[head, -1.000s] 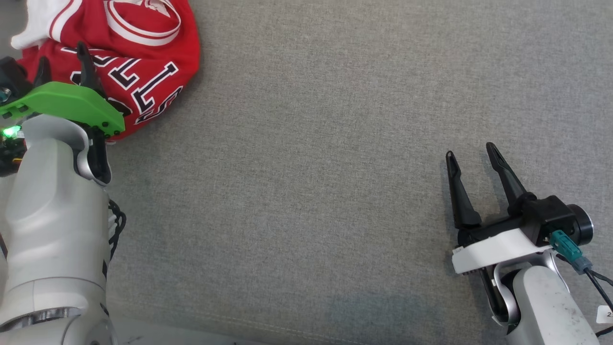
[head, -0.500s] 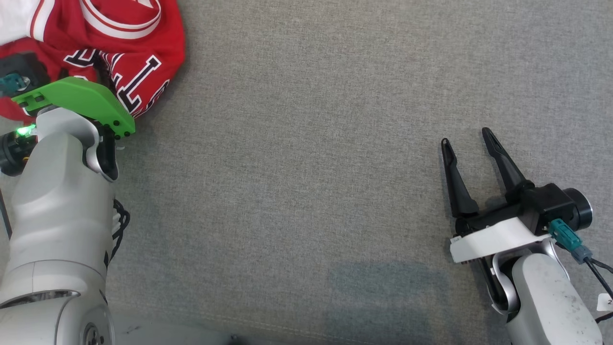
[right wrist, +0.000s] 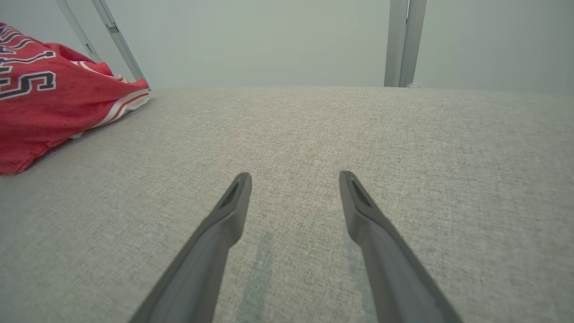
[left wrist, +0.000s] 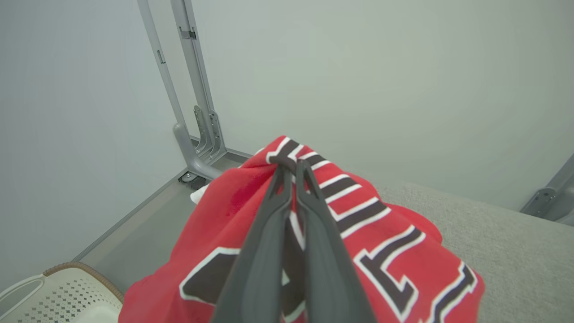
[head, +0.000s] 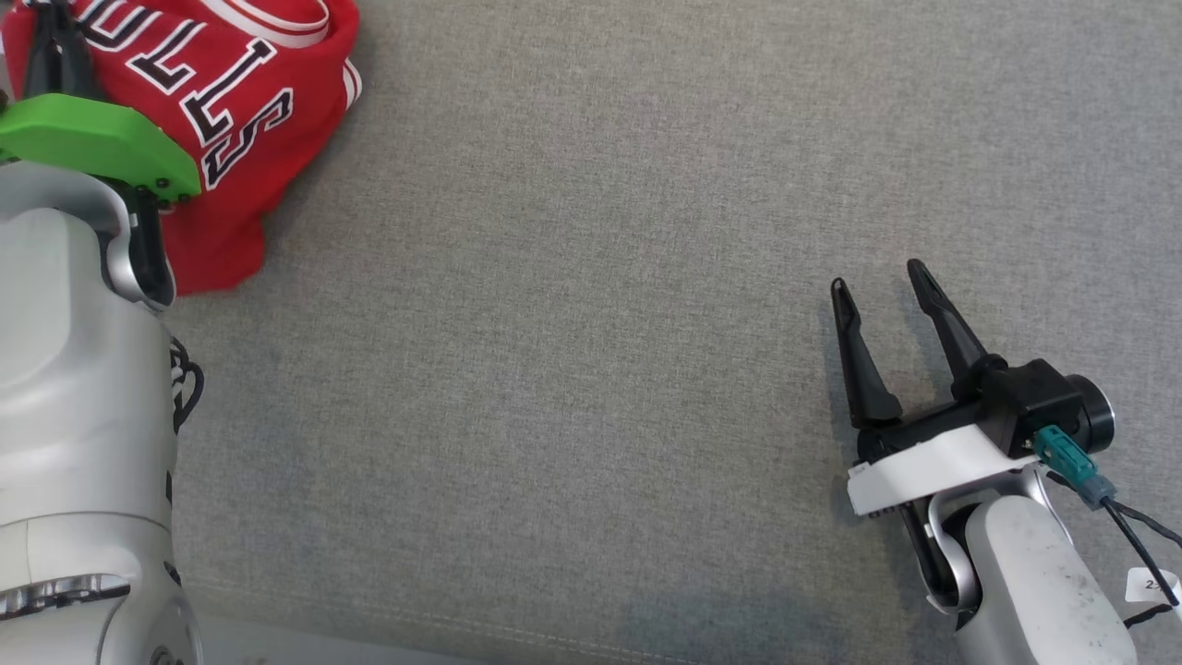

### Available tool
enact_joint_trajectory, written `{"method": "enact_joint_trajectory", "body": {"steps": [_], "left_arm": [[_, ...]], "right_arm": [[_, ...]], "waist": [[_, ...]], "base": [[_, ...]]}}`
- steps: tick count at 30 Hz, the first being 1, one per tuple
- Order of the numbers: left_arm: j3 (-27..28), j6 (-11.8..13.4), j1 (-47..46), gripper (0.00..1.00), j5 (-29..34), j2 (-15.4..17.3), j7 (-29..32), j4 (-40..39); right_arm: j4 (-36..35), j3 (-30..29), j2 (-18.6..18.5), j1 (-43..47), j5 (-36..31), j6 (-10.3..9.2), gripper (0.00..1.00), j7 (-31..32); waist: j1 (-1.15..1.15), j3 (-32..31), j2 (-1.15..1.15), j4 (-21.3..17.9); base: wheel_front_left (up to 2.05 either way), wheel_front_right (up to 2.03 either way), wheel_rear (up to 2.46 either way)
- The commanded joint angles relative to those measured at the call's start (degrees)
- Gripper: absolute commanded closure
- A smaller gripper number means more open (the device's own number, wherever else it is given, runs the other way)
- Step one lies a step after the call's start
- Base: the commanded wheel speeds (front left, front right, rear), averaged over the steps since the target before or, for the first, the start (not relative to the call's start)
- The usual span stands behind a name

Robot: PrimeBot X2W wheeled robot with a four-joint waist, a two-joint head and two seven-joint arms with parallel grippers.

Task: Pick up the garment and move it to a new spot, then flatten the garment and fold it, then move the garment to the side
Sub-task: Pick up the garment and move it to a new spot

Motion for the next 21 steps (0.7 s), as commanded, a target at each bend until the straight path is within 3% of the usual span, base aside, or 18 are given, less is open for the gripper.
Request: {"method": "enact_joint_trajectory", "body": {"steps": [1,9,21], "left_arm": [[0.4,0.2,1.8,1.0,0.8,0.2,-0.1,-3.1],[0.5,-1.6,4.0,1.0,3.0,0.1,-0.2,-16.4],[-4.7,-4.6,1.8,1.0,2.3,-2.7,0.1,-24.0]], "right_arm": [[0.2,0.1,0.3,0.5,0.3,0.0,0.0,-0.2],[1.4,0.1,2.0,2.2,1.3,0.0,0.0,-0.2],[2.2,-0.1,2.6,5.8,5.5,0.0,0.0,-0.2]], "waist": [[-0.01,-2.2,0.0,-0.6],[-0.01,-7.6,0.0,-2.6],[-0.01,-14.9,0.0,-9.6]], "base": [[0.0,0.0,0.0],[0.0,0.0,0.0],[0.0,0.0,0.0]]}}
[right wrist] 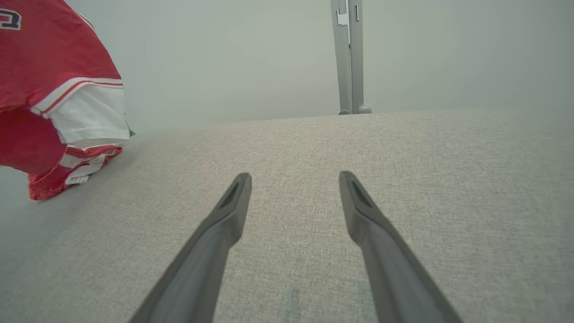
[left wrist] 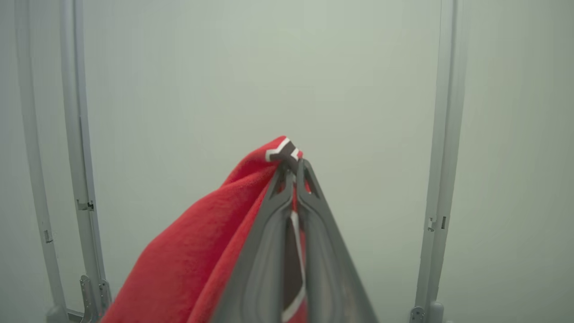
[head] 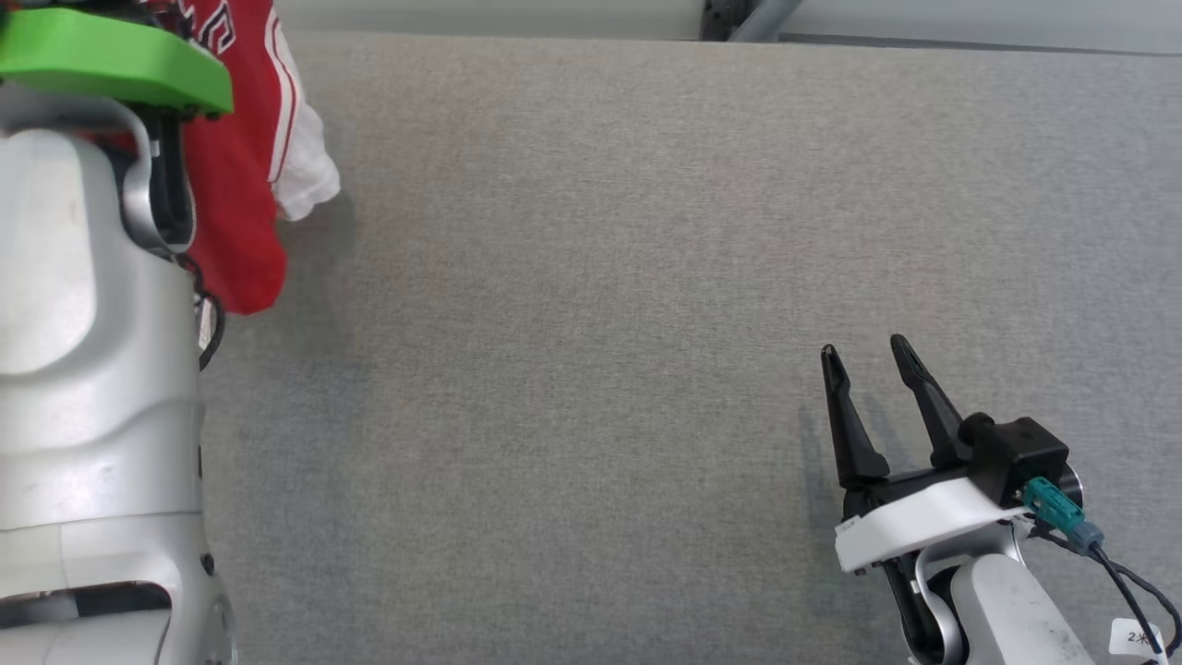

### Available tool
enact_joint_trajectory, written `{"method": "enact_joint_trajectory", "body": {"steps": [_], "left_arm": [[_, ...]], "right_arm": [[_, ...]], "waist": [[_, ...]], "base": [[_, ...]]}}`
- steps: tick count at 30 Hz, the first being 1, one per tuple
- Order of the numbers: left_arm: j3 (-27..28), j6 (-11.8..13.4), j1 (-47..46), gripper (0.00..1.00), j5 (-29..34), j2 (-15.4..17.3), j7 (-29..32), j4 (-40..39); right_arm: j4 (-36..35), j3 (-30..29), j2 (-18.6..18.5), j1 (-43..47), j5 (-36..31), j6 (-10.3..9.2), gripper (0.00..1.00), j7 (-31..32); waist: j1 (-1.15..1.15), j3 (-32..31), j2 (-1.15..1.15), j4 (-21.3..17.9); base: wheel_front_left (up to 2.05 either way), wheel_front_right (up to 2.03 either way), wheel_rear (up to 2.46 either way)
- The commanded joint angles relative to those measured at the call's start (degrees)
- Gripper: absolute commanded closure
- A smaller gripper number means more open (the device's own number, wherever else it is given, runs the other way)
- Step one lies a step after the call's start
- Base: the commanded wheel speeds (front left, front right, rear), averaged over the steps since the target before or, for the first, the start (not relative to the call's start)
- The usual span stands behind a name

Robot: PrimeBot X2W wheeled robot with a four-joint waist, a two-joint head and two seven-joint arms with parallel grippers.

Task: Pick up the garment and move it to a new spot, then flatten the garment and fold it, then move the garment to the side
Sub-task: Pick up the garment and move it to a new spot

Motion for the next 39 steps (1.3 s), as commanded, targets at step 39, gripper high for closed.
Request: {"method": "enact_joint_trajectory", "body": {"steps": [39], "left_arm": [[-25.3,3.3,10.2,1.0,-13.9,-2.6,0.9,14.0]], "right_arm": [[-0.9,-0.4,0.0,-0.2,6.1,0.0,0.0,-0.2]], "waist": [[0.0,0.4,0.0,-26.4]], "base": [[0.0,0.0,0.0]]}}
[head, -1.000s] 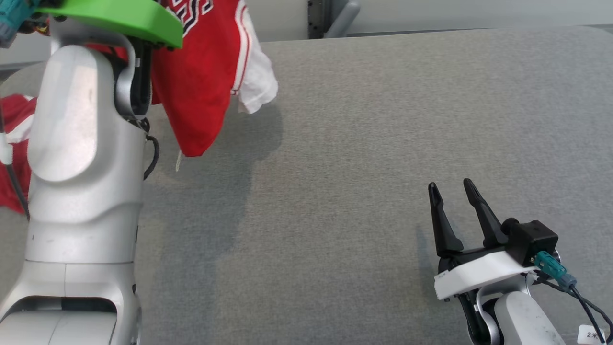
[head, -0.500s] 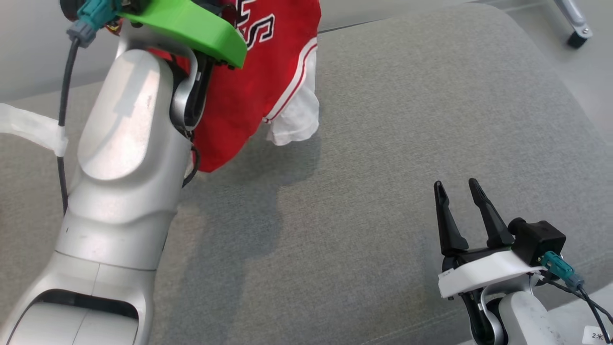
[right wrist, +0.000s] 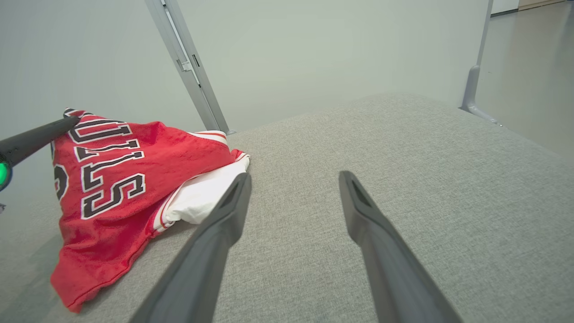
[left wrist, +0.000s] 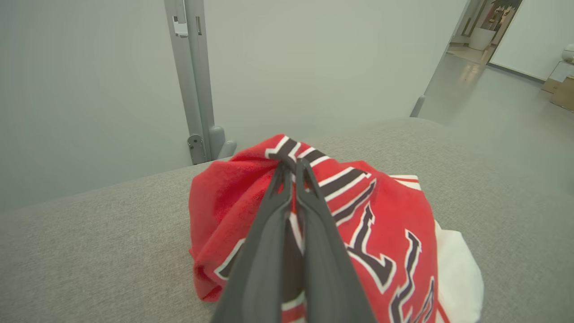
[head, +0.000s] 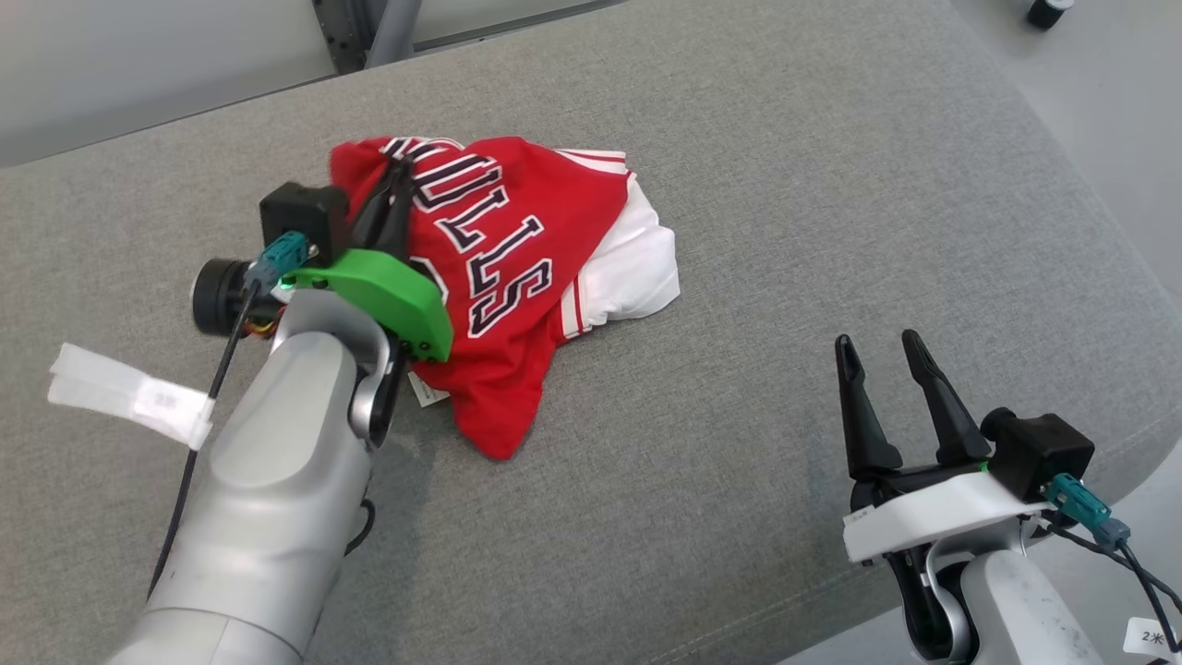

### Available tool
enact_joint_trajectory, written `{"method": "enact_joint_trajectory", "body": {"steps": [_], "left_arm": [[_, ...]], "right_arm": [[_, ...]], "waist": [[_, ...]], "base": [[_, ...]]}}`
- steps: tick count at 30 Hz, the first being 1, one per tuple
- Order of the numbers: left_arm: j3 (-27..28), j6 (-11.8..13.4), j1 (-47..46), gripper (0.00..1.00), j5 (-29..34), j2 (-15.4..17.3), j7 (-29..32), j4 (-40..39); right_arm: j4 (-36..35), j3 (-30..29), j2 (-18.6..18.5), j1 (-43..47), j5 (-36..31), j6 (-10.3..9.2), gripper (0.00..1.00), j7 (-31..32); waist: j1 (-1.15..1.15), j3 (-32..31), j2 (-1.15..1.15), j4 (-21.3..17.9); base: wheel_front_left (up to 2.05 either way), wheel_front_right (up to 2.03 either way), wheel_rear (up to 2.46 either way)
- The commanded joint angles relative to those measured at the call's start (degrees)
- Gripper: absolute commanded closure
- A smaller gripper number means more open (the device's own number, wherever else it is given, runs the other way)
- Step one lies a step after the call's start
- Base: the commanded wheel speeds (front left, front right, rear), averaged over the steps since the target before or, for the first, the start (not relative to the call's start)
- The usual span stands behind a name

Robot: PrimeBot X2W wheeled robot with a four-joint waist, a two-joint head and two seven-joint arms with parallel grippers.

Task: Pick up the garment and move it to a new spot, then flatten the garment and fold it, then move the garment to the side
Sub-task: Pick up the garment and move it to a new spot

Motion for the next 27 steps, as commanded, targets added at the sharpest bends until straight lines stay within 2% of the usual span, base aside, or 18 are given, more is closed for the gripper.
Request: {"method": "enact_joint_trajectory", "body": {"steps": [1,4,7,9,10,11,15,19,27], "left_arm": [[0.2,1.2,0.9,1.0,0.8,1.0,-0.6,1.1],[-0.1,3.0,2.2,1.0,2.7,1.7,-1.2,3.3],[2.4,5.5,4.7,1.0,4.2,2.5,-1.3,0.2],[3.2,5.6,5.8,1.0,4.3,2.4,-1.3,-0.6],[3.9,5.7,6.7,0.67,4.4,2.4,-1.3,-1.2],[4.7,6.1,7.3,0.0,4.7,2.4,-1.3,-2.1],[8.0,7.1,12.2,0.0,6.0,1.9,-1.3,-6.8],[10.9,7.0,18.2,0.0,7.6,1.1,-1.3,-13.5],[15.0,4.8,33.1,0.0,11.6,-0.4,-1.2,-27.9]], "right_arm": [[0.0,0.0,0.0,-0.5,-0.3,0.0,0.0,-0.2],[0.1,-0.2,0.0,-0.2,-1.0,0.0,0.0,-0.2],[0.2,-0.3,0.0,0.3,-1.8,0.0,0.0,-0.2],[0.3,-0.2,0.0,0.5,-1.8,0.0,0.0,-0.2],[0.3,-0.1,0.0,0.7,-1.9,0.0,0.0,-0.2],[0.4,0.0,0.0,1.0,-2.0,0.0,0.0,-0.2],[0.4,0.4,0.0,2.1,-2.2,0.0,0.0,-0.2],[0.9,0.5,-0.1,3.5,-2.7,0.0,0.0,-0.2],[1.5,0.6,-0.1,6.2,-3.0,0.0,0.0,-0.2]], "waist": [[0.0,0.4,0.0,0.0],[0.0,0.3,0.0,0.7],[0.0,-0.6,0.0,2.2],[0.0,-1.0,0.0,2.6],[0.0,-1.5,0.0,3.0],[0.0,-2.1,0.0,3.5],[0.0,-4.5,0.0,5.8],[0.0,-7.0,0.0,8.7],[0.0,-11.4,0.0,14.0]], "base": [[0.0,0.0,0.0],[0.0,0.0,0.0],[0.0,0.0,0.0],[0.0,0.0,0.0],[0.0,0.0,0.0],[0.0,0.0,0.0],[0.0,0.0,0.0],[0.0,0.0,0.0],[0.0,0.0,0.0]]}}
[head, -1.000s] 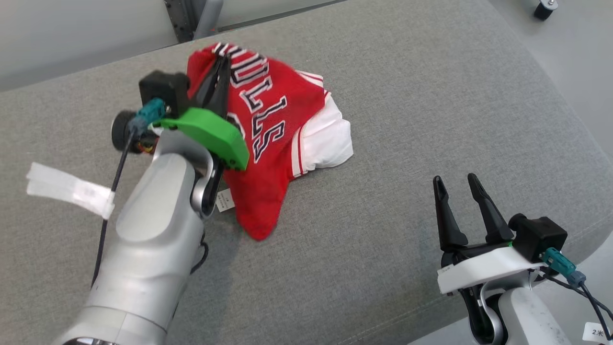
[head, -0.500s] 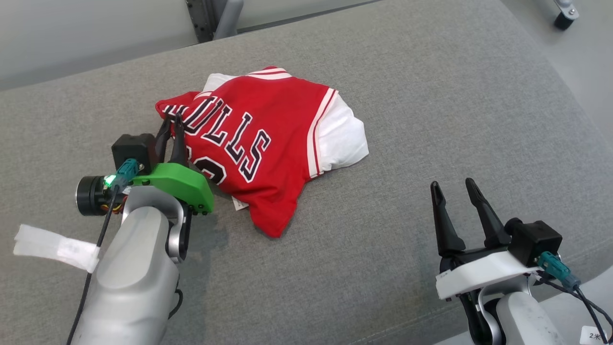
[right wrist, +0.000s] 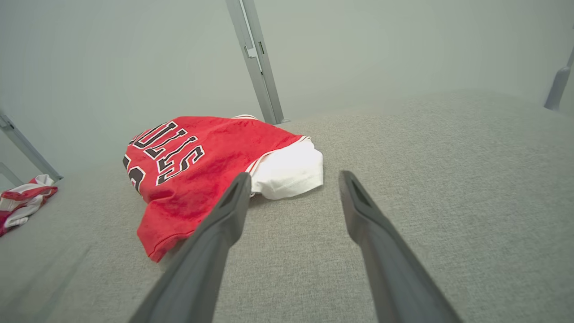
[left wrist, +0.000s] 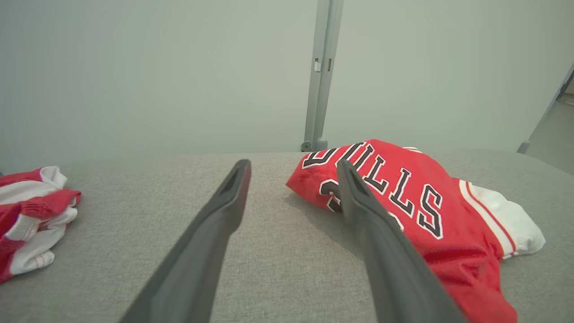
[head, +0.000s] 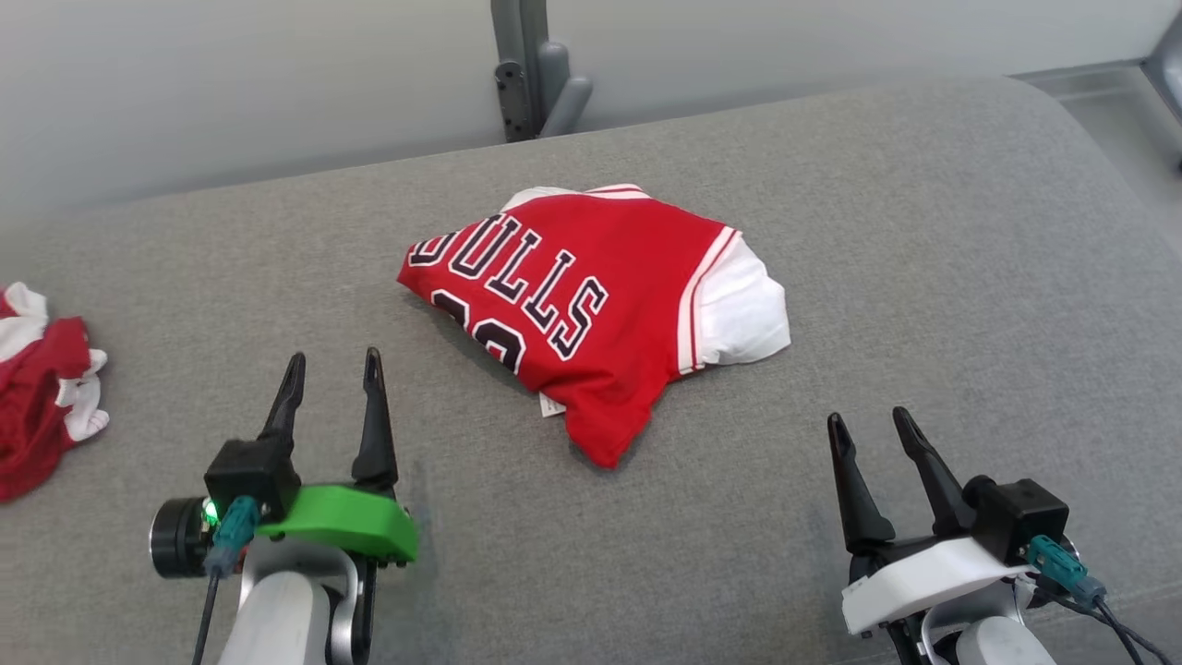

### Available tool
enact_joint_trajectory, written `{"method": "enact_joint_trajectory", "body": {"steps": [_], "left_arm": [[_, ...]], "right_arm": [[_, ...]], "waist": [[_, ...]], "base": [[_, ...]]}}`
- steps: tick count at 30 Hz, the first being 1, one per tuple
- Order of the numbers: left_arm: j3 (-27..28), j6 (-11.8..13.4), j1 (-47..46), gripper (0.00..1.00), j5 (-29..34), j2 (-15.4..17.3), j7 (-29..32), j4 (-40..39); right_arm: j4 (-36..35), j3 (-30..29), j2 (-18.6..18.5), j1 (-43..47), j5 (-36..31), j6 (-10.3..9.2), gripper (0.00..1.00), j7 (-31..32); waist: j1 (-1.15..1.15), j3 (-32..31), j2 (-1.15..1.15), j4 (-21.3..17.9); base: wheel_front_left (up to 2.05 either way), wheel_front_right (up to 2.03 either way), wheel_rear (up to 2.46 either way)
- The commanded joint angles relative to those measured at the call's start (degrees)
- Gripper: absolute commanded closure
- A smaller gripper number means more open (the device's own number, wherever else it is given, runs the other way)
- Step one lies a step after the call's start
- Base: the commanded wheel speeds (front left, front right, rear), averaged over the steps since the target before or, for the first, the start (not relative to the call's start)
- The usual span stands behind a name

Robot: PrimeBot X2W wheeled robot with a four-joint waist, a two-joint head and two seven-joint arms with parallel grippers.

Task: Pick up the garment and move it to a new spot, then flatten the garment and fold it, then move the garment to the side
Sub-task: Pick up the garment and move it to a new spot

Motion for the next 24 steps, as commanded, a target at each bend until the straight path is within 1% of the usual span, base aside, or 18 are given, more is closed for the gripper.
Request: {"method": "enact_joint_trajectory", "body": {"steps": [1,4,6,9,12,18,24], "left_arm": [[0.8,-0.2,2.8,0.0,0.9,-0.1,0.0,-2.1],[1.4,-0.5,7.3,0.0,1.8,-0.5,0.0,-5.9],[1.3,-0.2,9.7,0.0,2.5,-0.5,0.0,-8.2],[0.4,1.0,13.1,0.0,2.2,-0.6,0.0,-11.4],[-0.7,2.2,16.1,0.0,3.2,-0.6,0.0,-13.9],[-2.1,3.6,20.6,0.0,3.7,-0.6,0.0,-15.8],[-1.8,3.8,22.5,0.0,4.3,-0.6,0.0,-15.8]], "right_arm": [[0.1,0.0,-0.1,0.7,-0.5,0.0,0.0,-0.2],[0.2,-0.2,-0.1,1.2,-0.5,0.0,0.0,-0.2],[0.3,-0.3,-0.1,1.4,-0.6,0.0,0.0,-0.2],[0.3,-0.3,-0.1,2.0,-0.5,0.0,0.0,-0.2],[0.3,-0.5,-0.1,2.6,-0.4,0.0,0.0,-0.2],[0.4,-0.7,-0.1,4.9,-1.3,0.0,0.0,-0.2],[-0.6,-0.9,-0.1,6.9,-4.1,0.0,0.0,-0.2]], "waist": [[0.0,-3.4,0.0,3.9],[0.0,-4.1,0.0,5.2],[0.0,-4.5,0.0,5.7],[0.0,-5.1,0.0,6.0],[0.0,-5.8,0.0,6.2],[0.0,-7.2,0.0,6.4],[0.0,-7.9,0.0,6.8]], "base": [[0.0,0.0,0.0],[0.0,0.0,0.0],[0.0,0.0,0.0],[0.0,0.0,0.0],[0.0,0.0,0.0],[0.0,0.0,0.0],[0.0,0.0,0.0]]}}
